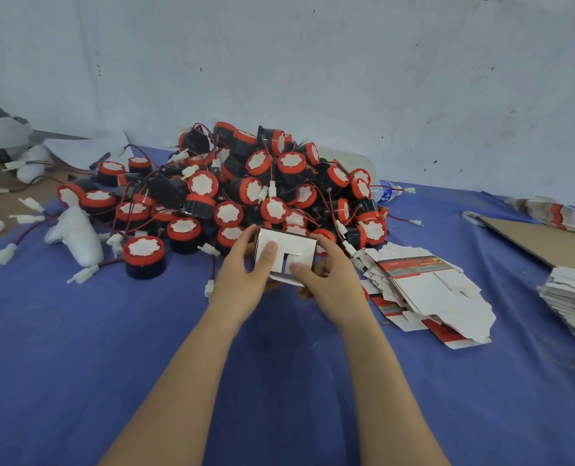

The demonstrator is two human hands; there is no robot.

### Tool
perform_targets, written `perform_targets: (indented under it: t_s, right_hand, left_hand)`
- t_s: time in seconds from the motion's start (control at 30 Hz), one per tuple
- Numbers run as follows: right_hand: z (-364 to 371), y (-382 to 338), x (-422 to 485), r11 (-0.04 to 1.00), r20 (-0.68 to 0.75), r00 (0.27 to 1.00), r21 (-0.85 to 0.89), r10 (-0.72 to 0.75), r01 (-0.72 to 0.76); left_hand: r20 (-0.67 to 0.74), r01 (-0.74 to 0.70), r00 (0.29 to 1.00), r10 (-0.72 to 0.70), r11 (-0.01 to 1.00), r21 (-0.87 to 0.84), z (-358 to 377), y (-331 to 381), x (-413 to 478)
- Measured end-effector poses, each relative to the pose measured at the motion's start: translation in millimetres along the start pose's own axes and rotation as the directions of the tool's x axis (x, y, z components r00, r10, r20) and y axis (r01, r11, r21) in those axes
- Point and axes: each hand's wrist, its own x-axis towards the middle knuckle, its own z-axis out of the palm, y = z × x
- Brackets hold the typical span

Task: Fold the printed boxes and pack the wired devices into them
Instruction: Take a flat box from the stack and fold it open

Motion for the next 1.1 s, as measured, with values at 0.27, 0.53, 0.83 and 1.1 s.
perform_targets:
  t_s: [0.27, 0.53, 0.83, 1.1]
  right_hand:
    - [8.7, -1.3, -1.6, 0.997, -0.113, 0.992, -0.07, -0.053, 0.045]
    - [0.1, -9.3, -1.9, 0.988, -0.164, 0.986, 0.155, 0.033, -0.007]
    - [0.7, -9.8, -1.7, 0.962, -0.022, 0.999, 0.27, 0.044, -0.036]
    - [27.3, -7.4, -2.8, 0.972, -0.107, 0.994, 0.232, -0.02, 0.045]
  left_hand:
    - [0.051, -0.061, 0.997, 0.057, 0.994, 0.086, 3.4, -0.3, -0.9]
    - [0.291, -0.163, 0.947, 0.135, 0.984, 0.077, 6.0, 2.8, -2.7]
    - [0.013, -0.266, 0.964, 0.266, 0.958, 0.108, 7.1, 2.4, -3.8]
    - [-0.069, -0.165, 0.985, 0.161, 0.984, -0.067, 6.4, -4.6, 1.1]
